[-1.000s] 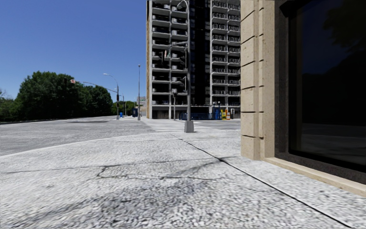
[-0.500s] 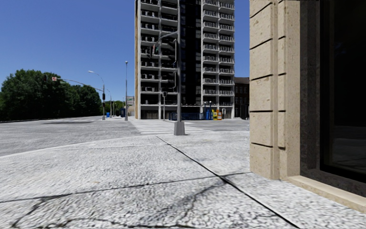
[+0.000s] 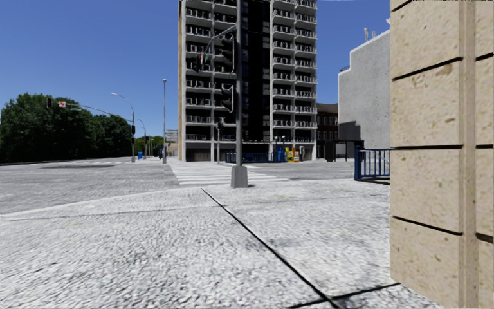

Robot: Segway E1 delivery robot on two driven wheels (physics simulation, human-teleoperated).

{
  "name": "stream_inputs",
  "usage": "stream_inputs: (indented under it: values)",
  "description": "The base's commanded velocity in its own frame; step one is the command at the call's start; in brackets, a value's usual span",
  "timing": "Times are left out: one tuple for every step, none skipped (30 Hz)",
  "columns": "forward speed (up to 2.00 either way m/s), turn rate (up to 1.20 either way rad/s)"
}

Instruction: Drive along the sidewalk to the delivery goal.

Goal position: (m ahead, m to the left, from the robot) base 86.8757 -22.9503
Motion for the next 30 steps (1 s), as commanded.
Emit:
stream_inputs:
  values:
    - [2.00,-0.37]
    - [2.00,-0.40]
    - [2.00,-0.42]
    - [2.00,-0.42]
    - [2.00,-0.43]
    - [2.00,-0.44]
    - [2.00,-0.44]
    - [2.00,-0.44]
    - [2.00,-0.44]
    - [2.00,-0.44]
    - [2.00,-0.44]
    - [2.00,-0.44]
    - [2.00,-0.44]
    - [2.00,-0.44]
    - [2.00,-0.44]
    - [2.00,-0.44]
    - [2.00,-0.44]
    - [2.00,-0.44]
    - [2.00,-0.44]
    - [2.00,-0.44]
    - [2.00,-0.43]
    - [2.00,-0.40]
    - [2.00,-0.38]
    - [2.00,-0.29]
    - [2.00,-0.29]
    - [2.00,-0.13]
    - [2.00,0.00]
    - [2.00,0.00]
    - [2.00,0.00]
    - [2.00,0.00]
